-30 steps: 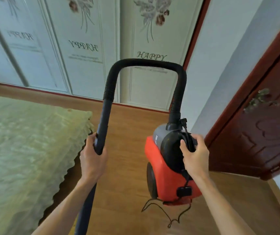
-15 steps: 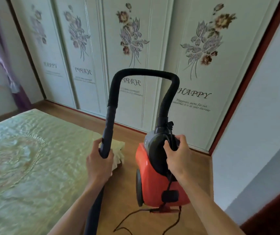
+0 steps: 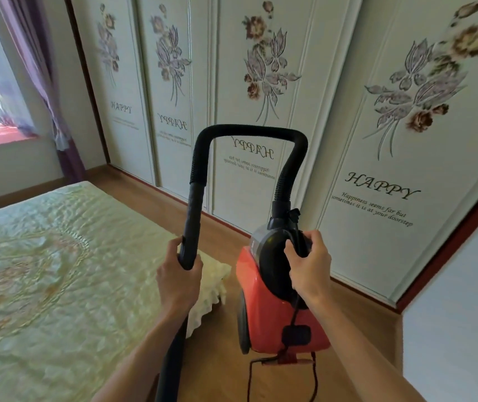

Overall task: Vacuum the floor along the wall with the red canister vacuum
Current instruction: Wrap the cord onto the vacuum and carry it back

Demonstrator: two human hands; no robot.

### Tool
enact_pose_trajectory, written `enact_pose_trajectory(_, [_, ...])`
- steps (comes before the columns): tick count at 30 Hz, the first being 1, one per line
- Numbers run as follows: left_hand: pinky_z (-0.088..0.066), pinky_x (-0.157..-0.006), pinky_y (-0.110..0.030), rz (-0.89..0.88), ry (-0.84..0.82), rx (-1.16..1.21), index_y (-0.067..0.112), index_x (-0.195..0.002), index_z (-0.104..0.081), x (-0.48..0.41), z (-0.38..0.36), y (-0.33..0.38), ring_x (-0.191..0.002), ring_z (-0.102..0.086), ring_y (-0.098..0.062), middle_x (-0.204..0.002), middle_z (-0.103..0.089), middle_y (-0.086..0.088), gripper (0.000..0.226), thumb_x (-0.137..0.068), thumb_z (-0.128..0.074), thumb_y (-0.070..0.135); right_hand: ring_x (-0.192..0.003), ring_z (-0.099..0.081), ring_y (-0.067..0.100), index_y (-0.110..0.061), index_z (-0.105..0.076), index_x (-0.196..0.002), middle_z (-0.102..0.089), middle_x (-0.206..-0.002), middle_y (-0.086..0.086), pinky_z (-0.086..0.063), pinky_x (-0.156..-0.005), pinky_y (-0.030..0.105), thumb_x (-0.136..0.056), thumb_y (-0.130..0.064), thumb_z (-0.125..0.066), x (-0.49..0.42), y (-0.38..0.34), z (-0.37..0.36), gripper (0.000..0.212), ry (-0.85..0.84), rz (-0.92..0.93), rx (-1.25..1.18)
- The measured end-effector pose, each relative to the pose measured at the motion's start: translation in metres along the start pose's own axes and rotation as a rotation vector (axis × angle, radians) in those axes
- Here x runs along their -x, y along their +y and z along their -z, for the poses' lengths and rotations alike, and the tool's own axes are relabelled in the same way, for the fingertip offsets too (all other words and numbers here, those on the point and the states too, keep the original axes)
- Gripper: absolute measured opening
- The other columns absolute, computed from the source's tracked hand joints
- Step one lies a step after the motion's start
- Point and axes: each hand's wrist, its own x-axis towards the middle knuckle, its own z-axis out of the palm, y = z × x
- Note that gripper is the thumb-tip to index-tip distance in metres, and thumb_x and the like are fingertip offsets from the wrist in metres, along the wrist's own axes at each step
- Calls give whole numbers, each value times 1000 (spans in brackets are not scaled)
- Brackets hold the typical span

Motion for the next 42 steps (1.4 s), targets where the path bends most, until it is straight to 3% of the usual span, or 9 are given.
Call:
enact_pose_trajectory(3, [-59,-66,-42,5,-12,28,20,-124,-54,-42,-27,-3,-72,-67,-27,-93,-68,-8,44,-85,-72,10,-52,-50,19,-34,-46,-87,-58,-73,3,-41,-51,24,-96,-27,-66,-42,1,-21,23,5,8,-11])
enact_pose_trajectory(8, [-49,-56,-25,11,-25,51,16,-124,-53,-108,-69,0,-70,-65,-23,-95,-66,-8,45,-84,-72,8,-56,-52,19,-33,-47,-90,-61,-78,5,-43,-52,24,-96,-27,-66,-113,2,-50,21,18,35,-2])
enact_pose_trajectory(21, [-42,-51,-17,54,79,67,17,-125,-52,-282,-189,-6,-63,-61,-13,-90,-65,-8,44,-85,-71,9,-57,-53,12,-36,-50,-95,-61,-80,-4,-44,-53,21,-95,-24,-67,-309,50,-130,21,-54,107,-59])
enact_pose_trajectory(24, [-50,-55,-23,51,123,41,16,-124,-52,-327,-225,-4,-64,-60,-10,-89,-63,-5,45,-85,-72,8,-60,-53,16,-39,-49,-96,-62,-81,-4,-47,-59,26,-95,-28,-66,-365,69,-152,21,-96,109,-82])
enact_pose_trajectory(26, [-56,-63,-32,60,150,38,16,-124,-53,-353,-246,-2,-67,-63,-17,-89,-63,-6,45,-84,-72,8,-60,-53,16,-34,-50,-101,-63,-83,-2,-48,-61,30,-95,-30,-66,-401,78,-166,17,-136,101,-84])
enact_pose_trajectory(29, [-57,-67,-37,57,194,12,17,-125,-53,-395,-268,-3,-71,-64,-24,-90,-64,-6,45,-85,-72,10,-60,-53,12,-27,-51,-106,-63,-82,-1,-46,-58,25,-96,-27,-66,-449,83,-188,18,-193,119,-102])
enact_pose_trajectory(32, [-53,-62,-31,67,260,-6,18,-126,-52,-434,-284,-7,-72,-64,-25,-93,-65,-7,45,-86,-72,13,-64,-60,18,-24,-52,-105,-63,-80,-3,-50,-57,26,-96,-23,-66,-490,81,-208,17,-210,156,-112])
enact_pose_trajectory(37, [-47,-54,-20,66,346,-23,21,-126,-51,-502,-306,-23,-68,-65,-24,-91,-68,-10,46,-85,-72,13,-83,-66,25,-27,-51,-106,-63,-90,-7,-60,-71,42,-96,-24,-66,-562,82,-254,18,-285,163,-118])
enact_pose_trajectory(42, [-47,-57,-19,87,419,-21,21,-127,-51,-575,-330,-53,-72,-66,-24,-95,-68,-11,48,-85,-73,14,-81,-66,17,-35,-51,-100,-64,-88,-9,-60,-73,38,-96,-24,-66,-628,91,-310,19,-341,225,-112])
